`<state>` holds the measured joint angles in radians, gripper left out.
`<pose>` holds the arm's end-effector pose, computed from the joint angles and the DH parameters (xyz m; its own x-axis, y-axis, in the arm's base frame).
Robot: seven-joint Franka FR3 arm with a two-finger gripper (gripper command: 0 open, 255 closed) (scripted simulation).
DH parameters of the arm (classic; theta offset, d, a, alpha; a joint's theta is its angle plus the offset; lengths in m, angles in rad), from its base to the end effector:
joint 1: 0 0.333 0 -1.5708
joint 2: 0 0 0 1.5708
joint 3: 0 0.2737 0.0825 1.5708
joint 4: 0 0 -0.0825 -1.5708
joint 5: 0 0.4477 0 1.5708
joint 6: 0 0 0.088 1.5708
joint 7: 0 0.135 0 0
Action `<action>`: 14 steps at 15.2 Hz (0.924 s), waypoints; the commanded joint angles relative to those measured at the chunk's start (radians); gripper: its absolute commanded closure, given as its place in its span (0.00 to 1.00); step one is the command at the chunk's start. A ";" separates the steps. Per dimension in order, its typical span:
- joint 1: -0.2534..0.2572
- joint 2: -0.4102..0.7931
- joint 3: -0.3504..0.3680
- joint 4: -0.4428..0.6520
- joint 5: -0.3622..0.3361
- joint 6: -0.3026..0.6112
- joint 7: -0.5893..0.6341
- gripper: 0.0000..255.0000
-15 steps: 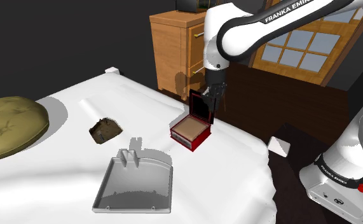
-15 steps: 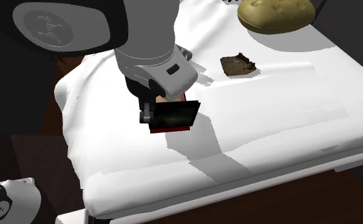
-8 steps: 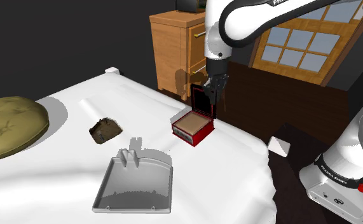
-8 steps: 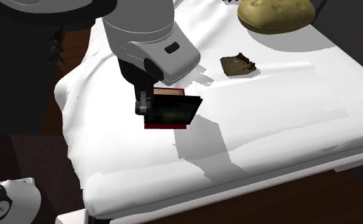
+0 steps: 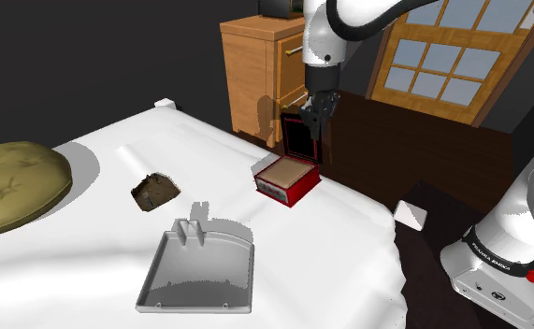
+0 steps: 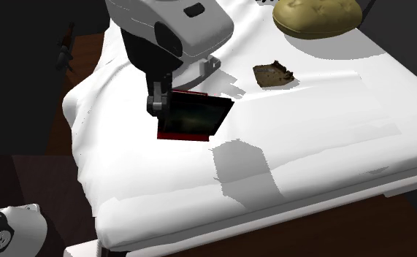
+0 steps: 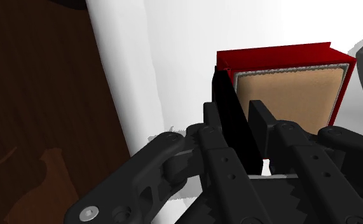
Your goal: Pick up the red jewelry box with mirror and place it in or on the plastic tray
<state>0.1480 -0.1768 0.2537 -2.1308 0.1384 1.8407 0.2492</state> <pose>0.5024 0.2293 0.3792 0.9852 0.1037 -0.1362 0.0974 -0.9939 -0.0518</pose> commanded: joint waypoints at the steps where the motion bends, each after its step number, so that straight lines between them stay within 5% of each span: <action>1: -0.001 -0.006 -0.002 0.021 0.000 -0.025 0.000 1.00; 14: -0.004 -0.020 -0.009 0.172 -0.003 -0.190 0.012 1.00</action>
<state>0.1440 -0.1945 0.2452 -1.9680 0.1350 1.6608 0.2609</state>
